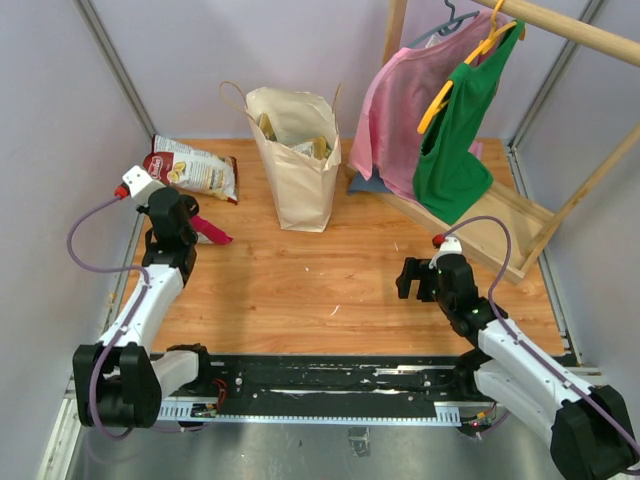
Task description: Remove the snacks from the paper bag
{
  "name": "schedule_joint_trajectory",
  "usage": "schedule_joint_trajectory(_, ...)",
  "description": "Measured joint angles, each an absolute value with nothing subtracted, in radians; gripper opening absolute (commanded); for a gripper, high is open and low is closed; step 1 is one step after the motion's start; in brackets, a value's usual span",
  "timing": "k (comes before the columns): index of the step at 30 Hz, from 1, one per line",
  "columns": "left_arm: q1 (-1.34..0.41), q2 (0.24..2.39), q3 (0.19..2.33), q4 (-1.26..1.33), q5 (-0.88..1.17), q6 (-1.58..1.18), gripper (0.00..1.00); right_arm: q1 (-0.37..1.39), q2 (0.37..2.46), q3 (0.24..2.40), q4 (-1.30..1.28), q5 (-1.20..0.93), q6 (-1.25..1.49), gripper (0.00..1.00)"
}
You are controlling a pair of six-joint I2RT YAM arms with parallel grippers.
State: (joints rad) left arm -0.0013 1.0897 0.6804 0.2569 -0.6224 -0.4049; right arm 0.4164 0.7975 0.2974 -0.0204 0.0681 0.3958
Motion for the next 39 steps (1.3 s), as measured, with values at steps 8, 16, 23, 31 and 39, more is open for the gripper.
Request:
schedule_joint_trajectory(8,0.018,1.069,0.574,0.397,-0.549,-0.440,0.01,0.416,0.826,0.297,-0.012,0.067,0.395,0.98)
schedule_joint_trajectory(16,0.088,1.003,0.439,0.336,-0.547,-0.591,0.25,0.416,0.866,0.297,0.003,0.044,0.395,0.99)
schedule_joint_trajectory(23,0.091,0.916,0.434,0.243,-0.539,-0.667,1.00,0.416,0.882,0.297,0.013,0.026,0.396,0.98)
schedule_joint_trajectory(31,0.095,0.817,0.511,0.044,-0.413,-0.678,1.00,0.416,0.881,0.297,0.019,0.025,0.396,0.99)
schedule_joint_trajectory(39,0.094,0.639,0.749,-0.122,-0.293,-0.609,1.00,0.416,0.899,0.297,0.030,0.023,0.396,0.99)
